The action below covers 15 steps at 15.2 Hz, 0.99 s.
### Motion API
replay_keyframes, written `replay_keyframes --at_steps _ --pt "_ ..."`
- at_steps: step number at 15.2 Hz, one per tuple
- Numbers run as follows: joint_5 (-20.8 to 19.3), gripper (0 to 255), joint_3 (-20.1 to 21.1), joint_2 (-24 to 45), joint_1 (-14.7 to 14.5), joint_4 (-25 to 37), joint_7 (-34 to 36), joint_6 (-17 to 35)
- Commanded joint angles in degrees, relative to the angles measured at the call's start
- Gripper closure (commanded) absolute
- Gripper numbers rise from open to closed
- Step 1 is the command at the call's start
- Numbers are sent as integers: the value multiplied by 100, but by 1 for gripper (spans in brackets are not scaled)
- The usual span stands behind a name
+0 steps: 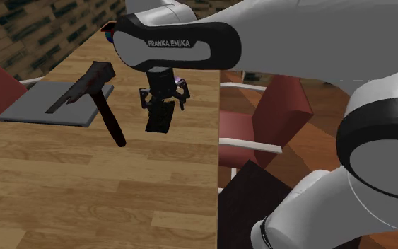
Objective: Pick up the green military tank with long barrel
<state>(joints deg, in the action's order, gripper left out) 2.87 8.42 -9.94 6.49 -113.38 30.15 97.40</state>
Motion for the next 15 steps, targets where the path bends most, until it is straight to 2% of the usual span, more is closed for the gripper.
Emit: replay_keyframes --at_steps 1,12,13,15 --pt "-70 0 7 431 58 360 327 84" --pt "-403 0 -315 2654 290 2708 1702 17" --pt "-411 0 -339 2760 299 2838 1756 -4" --pt "-412 0 -341 2765 300 2691 1757 148"
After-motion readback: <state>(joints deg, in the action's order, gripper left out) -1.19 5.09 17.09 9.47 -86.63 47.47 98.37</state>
